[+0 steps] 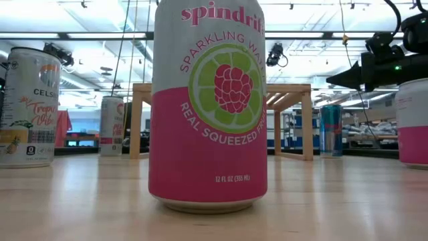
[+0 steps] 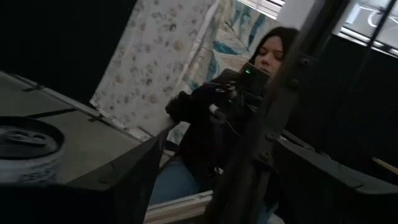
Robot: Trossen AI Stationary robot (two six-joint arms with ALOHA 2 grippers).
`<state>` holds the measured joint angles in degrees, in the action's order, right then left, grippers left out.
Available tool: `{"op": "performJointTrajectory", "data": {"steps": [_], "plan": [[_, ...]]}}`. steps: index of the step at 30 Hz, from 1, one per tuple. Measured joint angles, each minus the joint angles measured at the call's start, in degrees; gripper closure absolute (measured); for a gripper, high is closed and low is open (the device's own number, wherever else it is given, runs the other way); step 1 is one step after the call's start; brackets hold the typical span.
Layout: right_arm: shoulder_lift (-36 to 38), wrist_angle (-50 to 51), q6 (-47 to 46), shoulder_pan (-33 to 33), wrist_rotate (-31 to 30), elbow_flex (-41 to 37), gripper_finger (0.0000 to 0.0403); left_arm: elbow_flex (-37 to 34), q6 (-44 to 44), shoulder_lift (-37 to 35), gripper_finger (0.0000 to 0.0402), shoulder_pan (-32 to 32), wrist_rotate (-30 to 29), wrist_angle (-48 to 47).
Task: Place canned beverage on shelf
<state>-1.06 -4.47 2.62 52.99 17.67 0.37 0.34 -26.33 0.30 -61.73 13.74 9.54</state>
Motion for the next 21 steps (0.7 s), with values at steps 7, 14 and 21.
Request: {"op": "performJointTrajectory", "data": {"steps": [7, 14, 21], "plan": [[0.00, 0.02, -0.03, 0.01, -0.02, -0.01, 0.0389, 0.00, 1.10, 0.03, 0.0088, 0.02, -6.72, -0.10], [0.00, 0.02, -0.01, 0.00, -0.02, -0.01, 0.0389, 0.00, 5.25, 0.06, 0.0088, 0.02, -4.66, -1.02], [0.00, 0.01, -0.03, 0.01, 0.00, -0.01, 0.0389, 0.00, 7.08, 0.06, 0.0088, 0.05, -9.10, -0.48]]}}
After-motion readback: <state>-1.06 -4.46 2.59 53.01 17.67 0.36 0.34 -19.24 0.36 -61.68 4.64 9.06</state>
